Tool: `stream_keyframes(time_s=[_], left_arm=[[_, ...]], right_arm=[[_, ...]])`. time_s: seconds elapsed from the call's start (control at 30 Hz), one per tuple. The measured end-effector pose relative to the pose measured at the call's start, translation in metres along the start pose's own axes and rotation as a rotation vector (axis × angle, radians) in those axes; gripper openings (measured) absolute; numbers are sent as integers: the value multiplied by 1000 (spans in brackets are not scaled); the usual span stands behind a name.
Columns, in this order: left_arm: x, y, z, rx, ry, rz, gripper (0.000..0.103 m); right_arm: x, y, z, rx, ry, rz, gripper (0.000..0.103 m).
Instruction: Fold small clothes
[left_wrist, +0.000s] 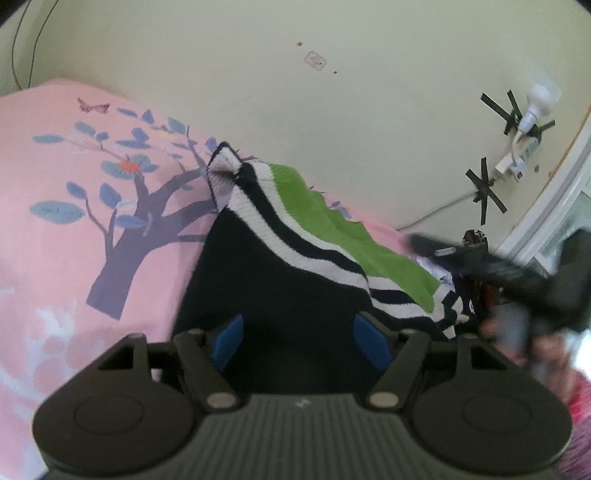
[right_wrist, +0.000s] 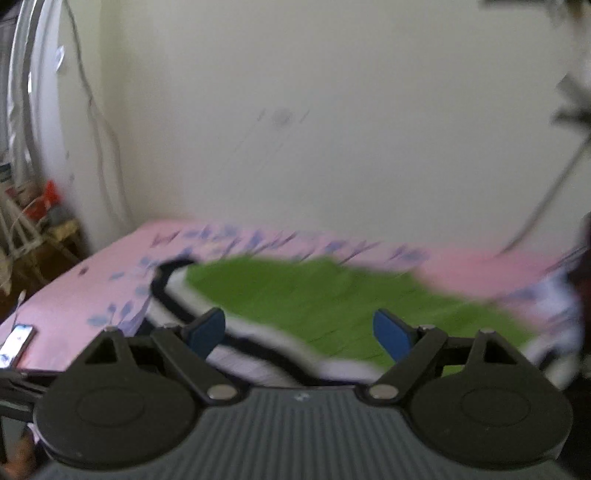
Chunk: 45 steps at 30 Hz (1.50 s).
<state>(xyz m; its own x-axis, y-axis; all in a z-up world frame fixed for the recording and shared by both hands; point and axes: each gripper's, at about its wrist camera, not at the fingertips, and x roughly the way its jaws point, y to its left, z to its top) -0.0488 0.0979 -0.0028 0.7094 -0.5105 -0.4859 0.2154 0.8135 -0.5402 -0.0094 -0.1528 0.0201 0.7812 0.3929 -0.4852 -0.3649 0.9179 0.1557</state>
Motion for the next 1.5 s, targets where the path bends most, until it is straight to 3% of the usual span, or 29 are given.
stream_keyframes(time_s=[0.1,0.17,0.2,0.27,0.37,0.77,1.5], left_arm=[[0,1,1,-7,1,-7,67],[0,0,0,-7,3,-10,68],[0,0,1,-9,4,-13,70],[1,1,1,-11,3,-25,73],[2,3,2,-22,7,-41,77],[2,10,5,-61,9,-74,81],[0,9,6,-58,2,-55,86]], right_arm=[[32,-8,-12,130,21,53,80],[46,-21,-22,199,55,39,78],[50,-30,-17,249,65,47,77],[38,-44,-22,319,11,40,84],[39,-56,-24,391,19,63,84],[45,-57,-26,392,15,72,86],[43,-58,-26,403,11,81,86]])
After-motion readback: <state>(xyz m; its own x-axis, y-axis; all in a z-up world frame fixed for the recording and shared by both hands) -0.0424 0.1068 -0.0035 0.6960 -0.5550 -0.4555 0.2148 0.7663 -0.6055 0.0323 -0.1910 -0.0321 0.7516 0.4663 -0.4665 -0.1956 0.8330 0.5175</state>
